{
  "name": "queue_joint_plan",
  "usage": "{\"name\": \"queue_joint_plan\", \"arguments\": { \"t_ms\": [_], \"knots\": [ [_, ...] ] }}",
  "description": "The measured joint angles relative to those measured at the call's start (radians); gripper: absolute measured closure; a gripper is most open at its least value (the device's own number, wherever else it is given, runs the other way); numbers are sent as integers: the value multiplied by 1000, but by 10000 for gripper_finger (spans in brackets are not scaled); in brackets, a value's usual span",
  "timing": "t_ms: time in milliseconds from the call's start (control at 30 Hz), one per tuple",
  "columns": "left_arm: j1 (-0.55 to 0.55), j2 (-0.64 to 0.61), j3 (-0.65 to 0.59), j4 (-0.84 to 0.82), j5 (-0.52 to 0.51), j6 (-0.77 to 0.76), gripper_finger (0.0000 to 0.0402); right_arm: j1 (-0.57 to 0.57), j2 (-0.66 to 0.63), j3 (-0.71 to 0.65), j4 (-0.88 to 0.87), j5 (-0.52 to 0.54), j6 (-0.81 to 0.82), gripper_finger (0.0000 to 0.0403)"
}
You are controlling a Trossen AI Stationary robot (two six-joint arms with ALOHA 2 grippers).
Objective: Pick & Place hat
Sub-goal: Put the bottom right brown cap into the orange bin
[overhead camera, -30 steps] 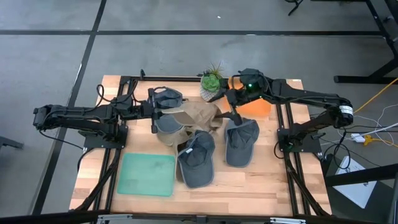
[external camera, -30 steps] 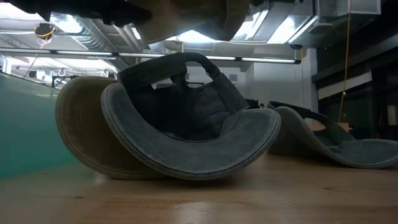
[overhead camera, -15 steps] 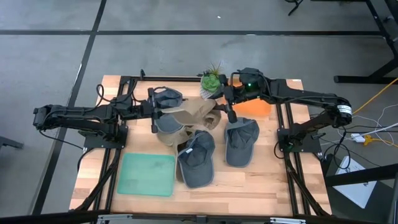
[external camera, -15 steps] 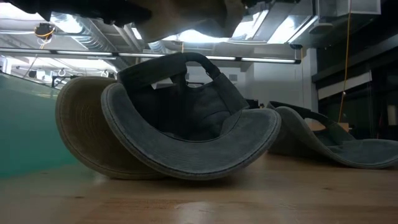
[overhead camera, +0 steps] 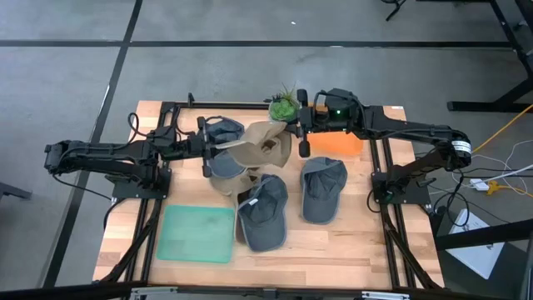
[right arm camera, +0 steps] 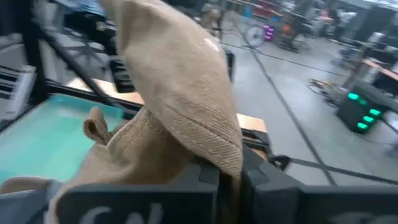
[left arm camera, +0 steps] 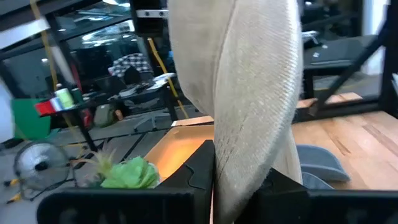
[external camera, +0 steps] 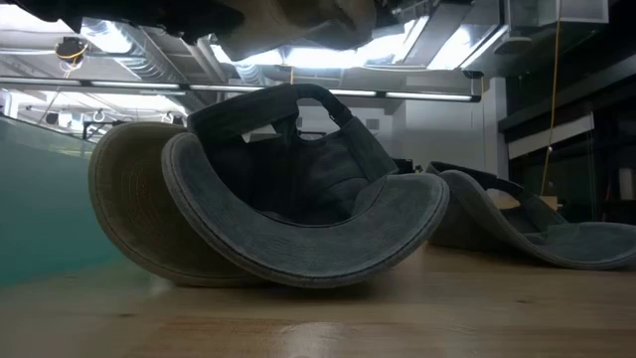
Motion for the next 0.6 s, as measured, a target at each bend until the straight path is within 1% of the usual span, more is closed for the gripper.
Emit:
{"name": "queue_joint_plan", "arguments": {
  "t_ms": [100, 167, 233, 333, 600],
  "knots": [
    [0, 0, 0, 9, -69, -14, 357, 0, 0, 0, 1, 57, 0, 388],
    [0, 0, 0, 13, -92, -15, 345, 0, 0, 0, 7, 79, -5, 394],
    [0, 0, 0, 22, -95, -14, 328, 0, 0, 0, 8, 101, -21, 396],
    [0, 0, 0, 38, -96, -15, 294, 0, 0, 0, 12, 145, -29, 393],
    [0, 0, 0, 57, -93, -48, 187, 0, 0, 0, 8, 288, -152, 392]
  ]
}}
